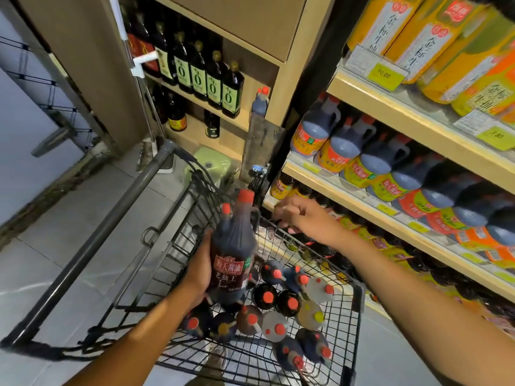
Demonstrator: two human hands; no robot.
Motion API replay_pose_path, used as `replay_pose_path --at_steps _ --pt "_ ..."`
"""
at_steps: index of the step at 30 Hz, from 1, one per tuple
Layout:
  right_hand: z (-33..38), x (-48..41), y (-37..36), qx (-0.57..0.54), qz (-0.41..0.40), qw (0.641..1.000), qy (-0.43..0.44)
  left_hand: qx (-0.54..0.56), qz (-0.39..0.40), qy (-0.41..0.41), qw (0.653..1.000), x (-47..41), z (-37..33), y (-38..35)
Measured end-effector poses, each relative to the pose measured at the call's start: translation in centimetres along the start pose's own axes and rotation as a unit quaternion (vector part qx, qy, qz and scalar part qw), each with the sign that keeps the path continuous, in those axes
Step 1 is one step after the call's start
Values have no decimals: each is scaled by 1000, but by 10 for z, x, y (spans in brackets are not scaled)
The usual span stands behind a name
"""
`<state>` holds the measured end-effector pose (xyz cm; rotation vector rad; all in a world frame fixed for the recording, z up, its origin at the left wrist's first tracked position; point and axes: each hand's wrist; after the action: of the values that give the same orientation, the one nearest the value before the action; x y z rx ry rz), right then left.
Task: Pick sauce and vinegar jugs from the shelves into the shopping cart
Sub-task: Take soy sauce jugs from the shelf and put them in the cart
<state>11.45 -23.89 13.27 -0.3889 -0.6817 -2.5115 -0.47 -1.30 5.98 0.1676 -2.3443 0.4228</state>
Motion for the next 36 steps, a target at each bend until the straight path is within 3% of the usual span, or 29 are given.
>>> replay_pose_path --at_steps 7,12,20,26,30,36 --pt "-97 -31 -55 67 57 991 -99 61 -129 47 989 -12 5 39" --pt "-142 -63 -89 175 96 971 -130 38 -137 79 987 -31 33 53" --pt "-183 -112 -132 226 103 960 -129 -13 -159 58 986 -52 39 50" --pt "-198 -144 -162 204 50 971 -115 39 -192 82 977 -72 47 53" --pt "-201 -162 -183 236 80 964 -94 48 -193 94 975 -85 51 59" --pt "-209 -168 -196 265 42 960 -76 46 -174 82 980 -95 57 67"
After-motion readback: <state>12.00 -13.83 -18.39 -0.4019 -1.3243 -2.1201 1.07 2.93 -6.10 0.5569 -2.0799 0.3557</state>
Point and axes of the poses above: each hand's wrist, its own x-axis away from the middle knuckle, its own y-axis out of the back of the hand, z = x × y, and after that the axes turned 4 degrees about y, right-handed
